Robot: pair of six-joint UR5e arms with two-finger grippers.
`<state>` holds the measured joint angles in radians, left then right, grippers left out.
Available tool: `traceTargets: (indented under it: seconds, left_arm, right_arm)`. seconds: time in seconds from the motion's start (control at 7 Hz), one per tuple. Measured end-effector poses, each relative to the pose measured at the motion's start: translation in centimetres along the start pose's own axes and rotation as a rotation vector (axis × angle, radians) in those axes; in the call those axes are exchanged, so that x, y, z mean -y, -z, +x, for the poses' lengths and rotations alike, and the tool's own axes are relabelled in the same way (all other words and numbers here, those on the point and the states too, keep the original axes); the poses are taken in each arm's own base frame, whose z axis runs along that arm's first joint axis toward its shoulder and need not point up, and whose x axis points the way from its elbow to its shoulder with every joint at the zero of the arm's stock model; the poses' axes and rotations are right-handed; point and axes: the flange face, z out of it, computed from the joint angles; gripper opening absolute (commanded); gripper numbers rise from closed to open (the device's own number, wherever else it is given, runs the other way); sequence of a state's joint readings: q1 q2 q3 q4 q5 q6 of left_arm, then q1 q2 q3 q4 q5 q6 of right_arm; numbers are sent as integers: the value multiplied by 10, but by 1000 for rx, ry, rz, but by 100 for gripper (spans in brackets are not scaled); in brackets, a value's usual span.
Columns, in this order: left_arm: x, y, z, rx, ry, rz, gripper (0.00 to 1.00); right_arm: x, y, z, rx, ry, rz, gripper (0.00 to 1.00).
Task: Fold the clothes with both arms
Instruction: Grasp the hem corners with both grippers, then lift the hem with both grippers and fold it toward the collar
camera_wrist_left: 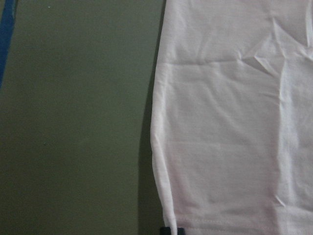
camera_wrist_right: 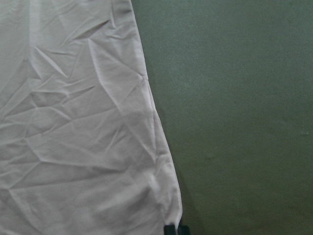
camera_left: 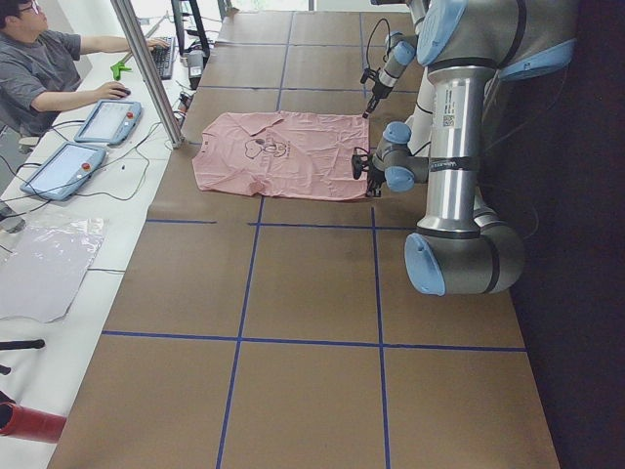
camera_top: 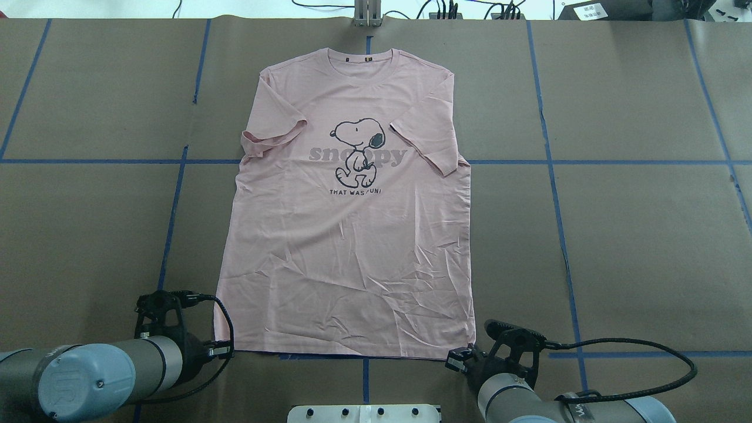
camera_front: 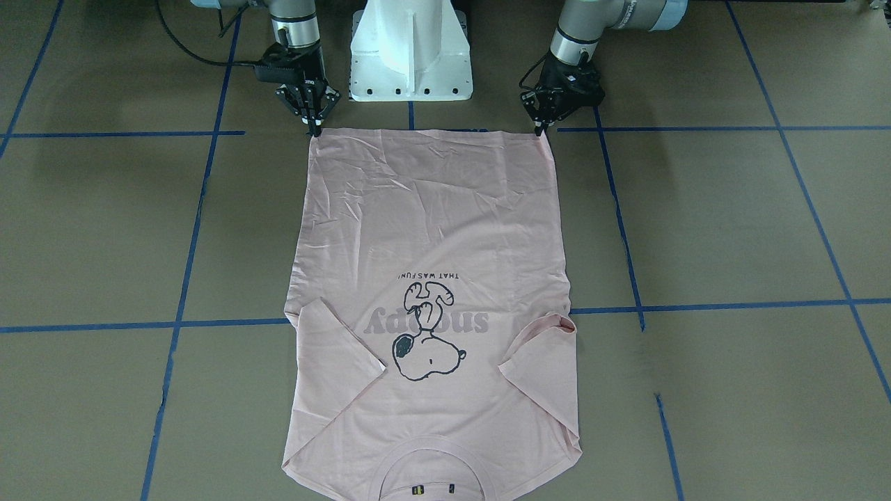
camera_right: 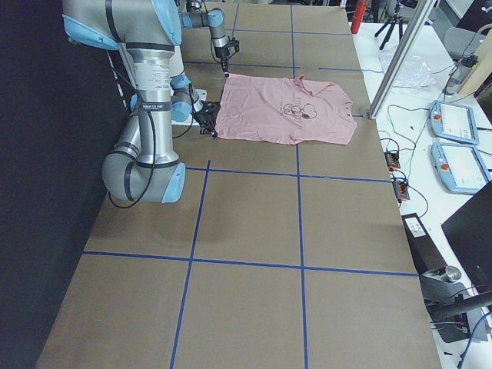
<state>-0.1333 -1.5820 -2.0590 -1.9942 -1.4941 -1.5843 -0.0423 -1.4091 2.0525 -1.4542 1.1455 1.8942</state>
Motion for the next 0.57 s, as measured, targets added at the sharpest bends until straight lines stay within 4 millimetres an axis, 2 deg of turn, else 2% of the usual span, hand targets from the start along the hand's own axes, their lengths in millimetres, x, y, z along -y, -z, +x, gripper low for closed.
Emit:
traceTargets:
  seconds: [0.14, 0.29, 0.43, 0.57]
  left_arm:
    - [0, 3, 2, -7, 0, -1, 0]
    - [2, 19, 8, -32, 2, -6, 0]
    - [5, 53, 19, -66, 4, -33, 0]
    - [6, 103, 33, -90, 6, -76, 0]
  right_arm:
    - [6, 7, 0, 9, -2, -4, 0]
    - [20, 24, 5, 23, 10, -13, 0]
    - [41, 59, 13, 41, 34, -37, 0]
    - [65, 110, 18, 48, 44, -77, 0]
